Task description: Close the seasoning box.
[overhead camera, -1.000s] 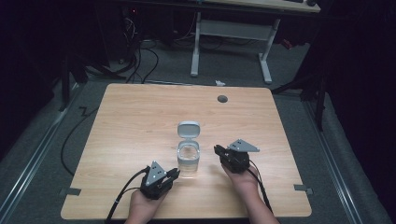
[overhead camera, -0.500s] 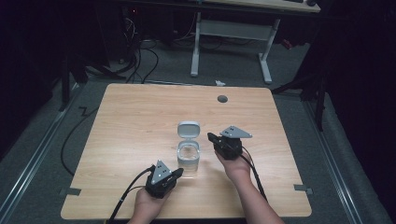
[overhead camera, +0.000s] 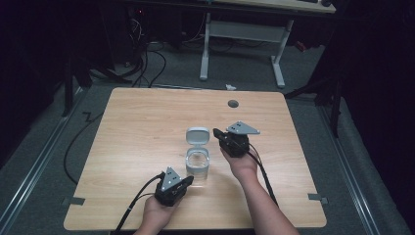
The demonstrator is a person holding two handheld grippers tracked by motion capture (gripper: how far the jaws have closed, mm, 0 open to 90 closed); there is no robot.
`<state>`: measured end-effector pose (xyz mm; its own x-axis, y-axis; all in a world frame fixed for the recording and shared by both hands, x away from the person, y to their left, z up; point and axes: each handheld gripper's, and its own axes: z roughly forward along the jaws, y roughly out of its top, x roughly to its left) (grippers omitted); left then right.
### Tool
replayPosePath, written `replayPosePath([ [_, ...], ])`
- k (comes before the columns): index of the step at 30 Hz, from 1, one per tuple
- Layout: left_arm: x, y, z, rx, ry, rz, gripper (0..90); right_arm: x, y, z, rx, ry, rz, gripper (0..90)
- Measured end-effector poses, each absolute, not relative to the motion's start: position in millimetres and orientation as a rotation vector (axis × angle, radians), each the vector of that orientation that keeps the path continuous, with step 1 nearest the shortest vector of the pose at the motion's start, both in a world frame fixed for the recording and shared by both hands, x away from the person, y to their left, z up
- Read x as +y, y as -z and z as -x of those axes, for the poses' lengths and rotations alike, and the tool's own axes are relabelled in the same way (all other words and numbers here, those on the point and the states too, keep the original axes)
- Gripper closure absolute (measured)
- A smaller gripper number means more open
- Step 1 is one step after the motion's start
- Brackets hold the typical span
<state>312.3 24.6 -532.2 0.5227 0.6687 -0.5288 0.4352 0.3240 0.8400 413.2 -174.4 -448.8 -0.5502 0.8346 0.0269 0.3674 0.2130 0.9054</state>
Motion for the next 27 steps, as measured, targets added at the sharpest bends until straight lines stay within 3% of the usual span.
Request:
replayPosePath([
  [12, 26.4, 532.0, -313.6, 1.1, -0.193, -1.292, 90.0, -160.5, 435.1, -421.6, 2.033, -1.337, -1.055, 90.0],
  [27, 26.2, 531.9, -313.6, 1.099, -0.191, -1.291, 90.0, -154.3, 435.2, -391.1, 2.064, -1.35, -0.975, 90.0],
])
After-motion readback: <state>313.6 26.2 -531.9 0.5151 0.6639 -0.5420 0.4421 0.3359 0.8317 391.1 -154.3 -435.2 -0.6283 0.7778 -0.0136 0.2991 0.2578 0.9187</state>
